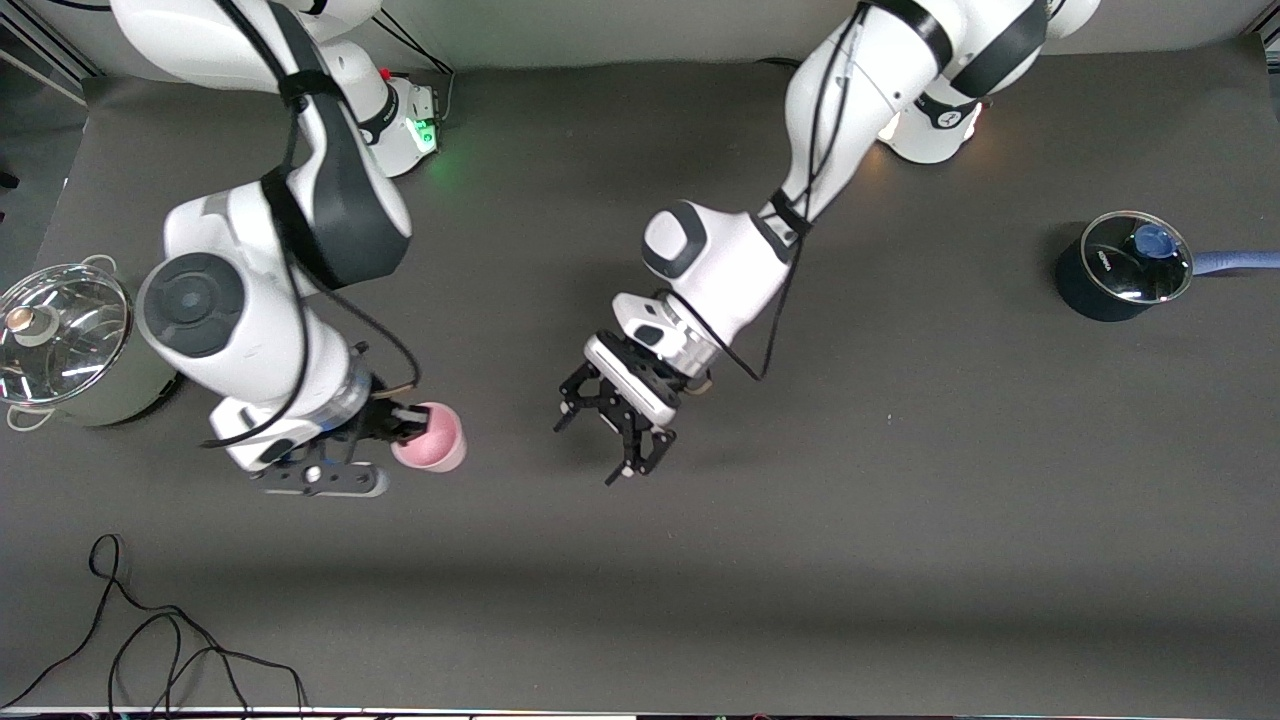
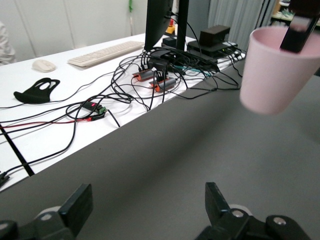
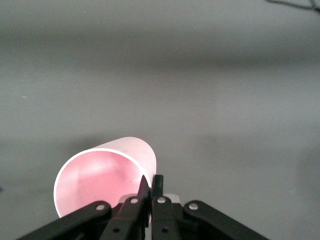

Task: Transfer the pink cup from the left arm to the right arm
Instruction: 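Open the left gripper and withdraw while the right gripper pulls the cup away, then lower the cup onto the table with the right gripper while the left gripper retracts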

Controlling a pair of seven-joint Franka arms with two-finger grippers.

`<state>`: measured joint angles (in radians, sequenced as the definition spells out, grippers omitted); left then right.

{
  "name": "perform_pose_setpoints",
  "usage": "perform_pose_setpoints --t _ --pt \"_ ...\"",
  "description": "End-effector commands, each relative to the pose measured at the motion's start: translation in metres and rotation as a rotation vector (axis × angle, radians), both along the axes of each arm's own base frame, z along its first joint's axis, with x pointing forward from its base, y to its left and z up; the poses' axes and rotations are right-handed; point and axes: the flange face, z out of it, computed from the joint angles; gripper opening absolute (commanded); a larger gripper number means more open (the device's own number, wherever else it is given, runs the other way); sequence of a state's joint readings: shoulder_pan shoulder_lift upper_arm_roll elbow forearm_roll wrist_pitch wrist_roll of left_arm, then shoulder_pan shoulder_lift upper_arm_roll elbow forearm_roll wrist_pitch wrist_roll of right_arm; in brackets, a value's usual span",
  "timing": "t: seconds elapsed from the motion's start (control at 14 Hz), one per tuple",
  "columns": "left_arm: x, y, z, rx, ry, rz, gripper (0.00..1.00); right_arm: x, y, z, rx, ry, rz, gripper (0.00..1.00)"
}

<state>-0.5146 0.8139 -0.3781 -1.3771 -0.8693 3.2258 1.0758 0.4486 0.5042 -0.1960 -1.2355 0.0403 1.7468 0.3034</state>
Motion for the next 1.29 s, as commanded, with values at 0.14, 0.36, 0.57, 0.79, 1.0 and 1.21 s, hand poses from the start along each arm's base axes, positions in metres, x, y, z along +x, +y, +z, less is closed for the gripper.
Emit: perform_pose_setpoints --t 0.14,0.36,0.57,0.79,1.0,1.21 --pt "0.06 0.077 0.019 0.123 0.047 -0.175 1.0 0.013 -0.104 0.009 -0.017 0.047 0.143 0.0" --pt "0.091 0.15 0.053 0.184 0.131 -0.273 1.0 0.014 -0.203 0.008 0.066 0.095 0.22 0.0" --pt "0.109 0.24 0.071 0.238 0.257 -0.351 1.0 0.004 -0.289 -0.002 0.09 0.115 0.264 0.0" --pt "0.108 0.312 0.084 0.241 0.382 -0.405 1.0 0.002 -0.34 -0.013 0.094 0.095 0.317 0.0" --pt "0.1 0.388 0.083 0.3 0.514 -0.425 1.0 0.016 -0.384 -0.049 0.104 0.014 0.404 0.0" --pt "0.085 0.461 0.089 0.377 0.645 -0.396 1.0 0.027 -0.414 -0.09 0.074 -0.038 0.453 0.0"
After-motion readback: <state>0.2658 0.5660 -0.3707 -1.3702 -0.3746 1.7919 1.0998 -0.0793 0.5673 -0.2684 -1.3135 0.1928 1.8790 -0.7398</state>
